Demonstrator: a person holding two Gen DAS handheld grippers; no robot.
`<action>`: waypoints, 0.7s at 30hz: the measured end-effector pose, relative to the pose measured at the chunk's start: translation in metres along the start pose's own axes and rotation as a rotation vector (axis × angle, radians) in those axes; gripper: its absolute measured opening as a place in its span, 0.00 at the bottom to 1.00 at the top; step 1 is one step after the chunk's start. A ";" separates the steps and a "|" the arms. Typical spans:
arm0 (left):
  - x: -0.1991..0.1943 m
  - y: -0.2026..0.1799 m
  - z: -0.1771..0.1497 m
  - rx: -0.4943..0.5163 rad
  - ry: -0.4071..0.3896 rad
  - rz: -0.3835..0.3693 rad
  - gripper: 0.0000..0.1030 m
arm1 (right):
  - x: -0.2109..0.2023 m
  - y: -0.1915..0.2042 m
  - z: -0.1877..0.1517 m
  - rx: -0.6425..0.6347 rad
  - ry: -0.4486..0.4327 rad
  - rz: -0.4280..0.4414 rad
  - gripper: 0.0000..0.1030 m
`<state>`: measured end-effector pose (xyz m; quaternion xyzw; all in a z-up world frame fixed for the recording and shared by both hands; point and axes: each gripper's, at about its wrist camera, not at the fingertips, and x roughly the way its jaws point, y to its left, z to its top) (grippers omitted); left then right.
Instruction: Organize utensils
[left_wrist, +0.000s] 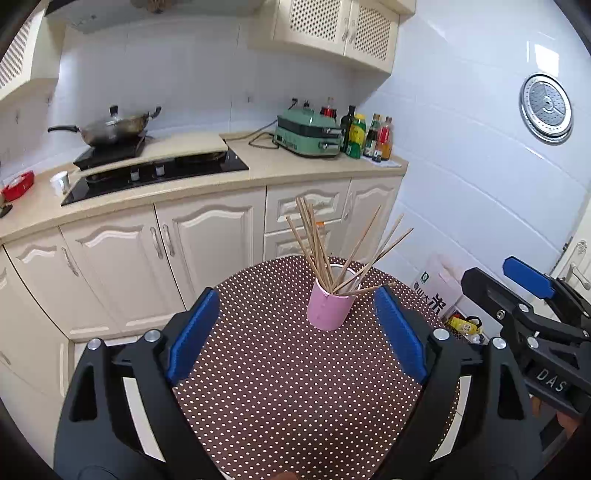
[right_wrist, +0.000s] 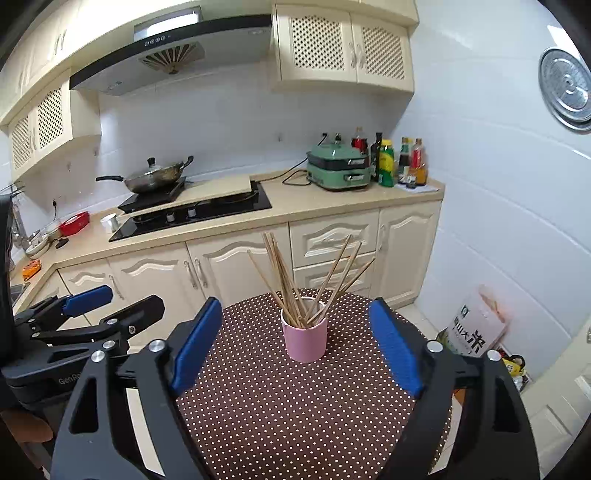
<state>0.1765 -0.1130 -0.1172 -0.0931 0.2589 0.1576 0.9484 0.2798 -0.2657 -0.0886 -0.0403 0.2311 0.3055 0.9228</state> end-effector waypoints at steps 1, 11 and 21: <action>-0.003 0.000 0.000 0.005 -0.008 0.000 0.84 | -0.004 0.001 -0.002 -0.003 -0.003 -0.008 0.79; -0.035 -0.003 -0.005 0.032 -0.087 0.005 0.88 | -0.035 0.010 -0.016 0.004 -0.045 -0.031 0.82; -0.057 -0.015 -0.006 0.062 -0.149 0.019 0.91 | -0.057 0.010 -0.018 0.010 -0.085 -0.043 0.84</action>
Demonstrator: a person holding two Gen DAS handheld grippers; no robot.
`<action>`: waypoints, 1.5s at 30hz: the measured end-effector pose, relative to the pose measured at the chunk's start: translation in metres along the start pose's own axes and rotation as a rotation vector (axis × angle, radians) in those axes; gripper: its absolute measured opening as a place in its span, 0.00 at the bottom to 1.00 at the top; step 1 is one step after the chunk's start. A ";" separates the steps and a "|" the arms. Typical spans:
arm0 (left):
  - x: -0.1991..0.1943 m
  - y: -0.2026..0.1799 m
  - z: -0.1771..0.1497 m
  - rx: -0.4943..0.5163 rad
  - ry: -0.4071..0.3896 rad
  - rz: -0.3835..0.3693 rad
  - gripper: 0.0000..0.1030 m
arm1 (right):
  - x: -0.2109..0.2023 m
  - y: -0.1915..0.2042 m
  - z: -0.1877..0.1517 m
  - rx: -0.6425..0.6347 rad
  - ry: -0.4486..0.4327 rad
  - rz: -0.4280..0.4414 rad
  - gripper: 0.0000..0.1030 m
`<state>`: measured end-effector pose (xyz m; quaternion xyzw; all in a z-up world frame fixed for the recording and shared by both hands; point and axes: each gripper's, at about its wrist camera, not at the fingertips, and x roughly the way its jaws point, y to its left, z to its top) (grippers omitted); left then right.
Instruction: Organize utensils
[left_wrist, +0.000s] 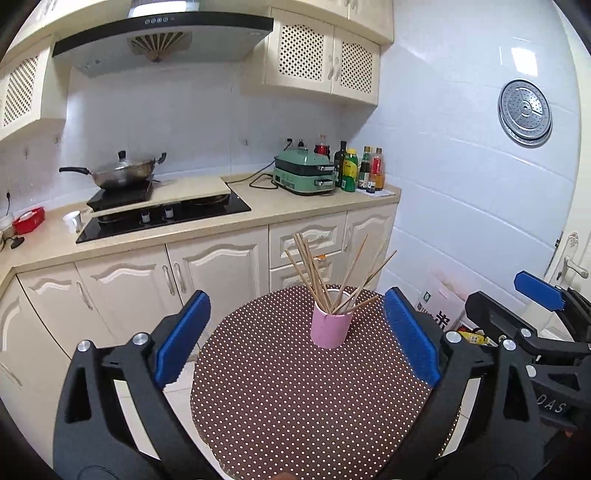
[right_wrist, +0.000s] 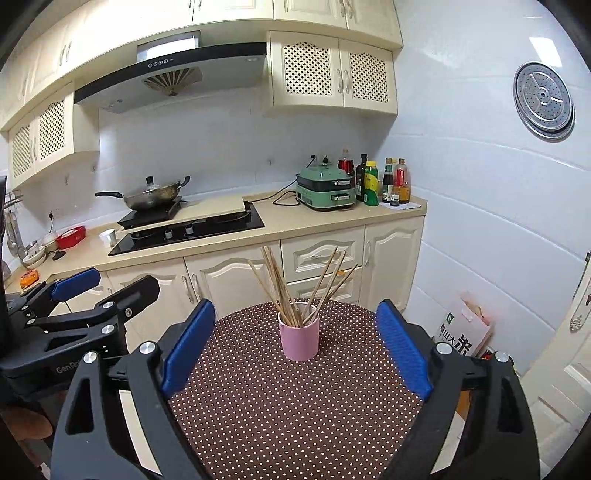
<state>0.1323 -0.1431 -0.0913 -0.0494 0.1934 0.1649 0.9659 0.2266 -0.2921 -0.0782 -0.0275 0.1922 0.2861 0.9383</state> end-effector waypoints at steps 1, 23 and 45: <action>-0.001 0.000 0.000 -0.001 -0.003 -0.003 0.91 | -0.001 0.000 0.000 0.001 -0.003 0.000 0.84; -0.007 -0.014 0.003 0.040 -0.056 0.014 0.92 | -0.007 -0.006 0.000 0.008 -0.016 -0.008 0.86; -0.006 -0.024 0.005 0.058 -0.090 0.011 0.92 | -0.006 -0.015 0.002 0.019 -0.014 -0.010 0.86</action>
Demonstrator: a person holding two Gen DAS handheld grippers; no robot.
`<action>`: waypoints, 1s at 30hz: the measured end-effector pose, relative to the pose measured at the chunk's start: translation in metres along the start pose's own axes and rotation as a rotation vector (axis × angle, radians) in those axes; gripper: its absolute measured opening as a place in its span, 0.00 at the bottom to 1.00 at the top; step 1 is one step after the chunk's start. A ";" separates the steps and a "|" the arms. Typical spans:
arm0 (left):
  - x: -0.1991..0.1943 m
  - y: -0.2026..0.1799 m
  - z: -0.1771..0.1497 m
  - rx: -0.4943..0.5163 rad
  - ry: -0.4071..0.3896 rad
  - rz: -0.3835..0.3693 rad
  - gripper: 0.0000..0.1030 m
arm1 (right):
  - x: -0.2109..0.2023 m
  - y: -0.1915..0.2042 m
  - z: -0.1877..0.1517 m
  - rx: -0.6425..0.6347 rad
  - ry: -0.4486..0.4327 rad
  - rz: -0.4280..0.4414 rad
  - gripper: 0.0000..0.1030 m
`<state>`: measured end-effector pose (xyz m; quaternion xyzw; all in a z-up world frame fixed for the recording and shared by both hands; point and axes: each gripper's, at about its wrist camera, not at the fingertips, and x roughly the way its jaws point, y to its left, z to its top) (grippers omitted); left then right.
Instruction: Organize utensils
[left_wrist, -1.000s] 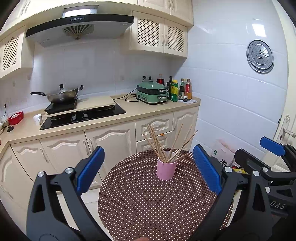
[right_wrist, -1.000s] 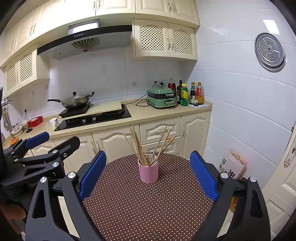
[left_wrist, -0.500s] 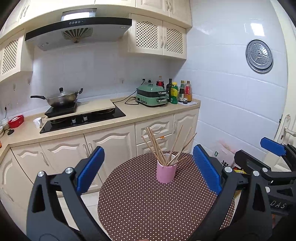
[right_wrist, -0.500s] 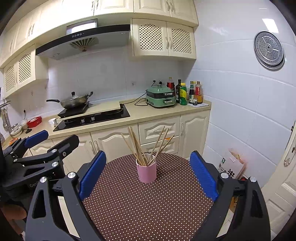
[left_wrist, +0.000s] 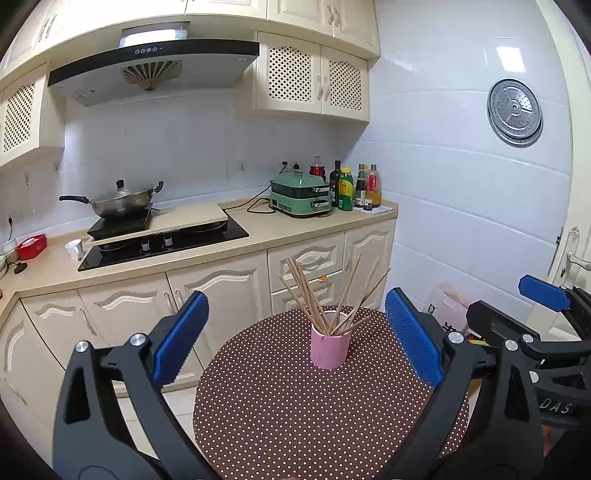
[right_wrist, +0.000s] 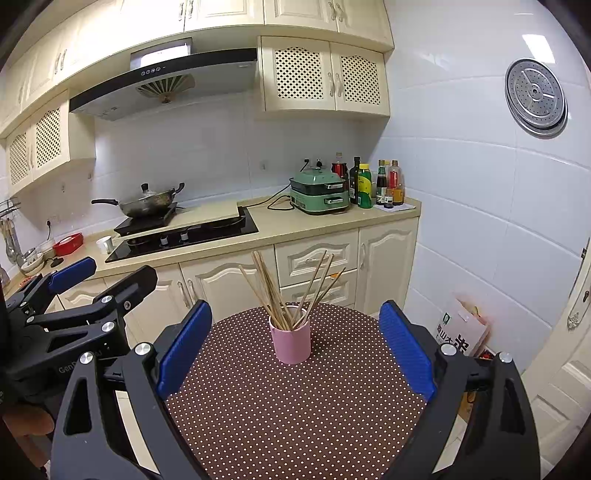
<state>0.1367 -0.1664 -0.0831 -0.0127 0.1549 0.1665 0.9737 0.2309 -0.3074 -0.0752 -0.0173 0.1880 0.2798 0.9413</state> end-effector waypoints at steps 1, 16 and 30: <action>-0.001 0.000 0.000 0.002 -0.004 -0.001 0.92 | 0.000 0.000 0.000 0.000 0.000 0.000 0.86; 0.003 -0.001 -0.002 0.015 -0.005 0.003 0.92 | 0.005 -0.001 -0.001 0.007 0.014 -0.005 0.86; 0.003 0.000 -0.002 0.012 -0.005 0.003 0.92 | 0.008 0.000 0.001 0.008 0.015 -0.006 0.86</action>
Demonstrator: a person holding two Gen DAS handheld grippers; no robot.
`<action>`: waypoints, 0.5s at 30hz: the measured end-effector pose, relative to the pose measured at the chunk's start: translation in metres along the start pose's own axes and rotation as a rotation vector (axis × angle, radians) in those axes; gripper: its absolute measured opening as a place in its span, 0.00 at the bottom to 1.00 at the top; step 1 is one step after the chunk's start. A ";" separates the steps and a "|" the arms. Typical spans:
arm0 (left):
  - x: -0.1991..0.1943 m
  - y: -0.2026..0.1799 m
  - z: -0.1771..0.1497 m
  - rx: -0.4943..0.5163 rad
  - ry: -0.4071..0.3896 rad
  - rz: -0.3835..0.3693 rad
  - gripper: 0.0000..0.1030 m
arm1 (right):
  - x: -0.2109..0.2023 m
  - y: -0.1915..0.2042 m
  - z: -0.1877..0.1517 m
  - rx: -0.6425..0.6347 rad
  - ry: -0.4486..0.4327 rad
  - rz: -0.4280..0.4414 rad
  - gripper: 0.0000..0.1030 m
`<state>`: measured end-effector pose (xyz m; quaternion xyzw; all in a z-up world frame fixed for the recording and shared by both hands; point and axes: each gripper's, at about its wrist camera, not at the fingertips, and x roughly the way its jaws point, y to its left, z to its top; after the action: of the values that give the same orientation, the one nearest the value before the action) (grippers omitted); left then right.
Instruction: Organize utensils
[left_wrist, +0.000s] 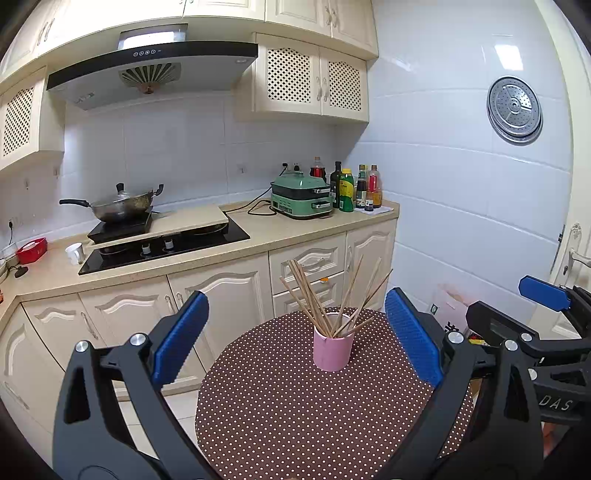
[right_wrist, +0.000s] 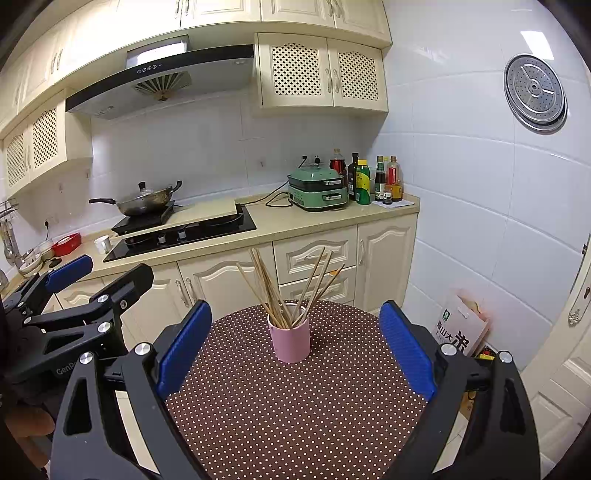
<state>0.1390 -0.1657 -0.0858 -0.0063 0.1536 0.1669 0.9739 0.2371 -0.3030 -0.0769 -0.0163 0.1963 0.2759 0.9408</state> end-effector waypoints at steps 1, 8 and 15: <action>0.000 0.000 0.000 0.001 -0.001 0.002 0.92 | 0.001 0.000 0.000 0.000 0.002 0.001 0.86; 0.000 -0.001 0.001 0.003 0.002 0.003 0.92 | 0.000 0.002 0.000 0.001 0.004 0.002 0.86; 0.000 0.000 0.000 0.004 0.000 0.005 0.92 | 0.000 0.002 0.000 0.003 0.006 0.002 0.86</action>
<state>0.1394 -0.1661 -0.0855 -0.0037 0.1538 0.1692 0.9735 0.2361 -0.3013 -0.0772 -0.0156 0.1997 0.2767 0.9399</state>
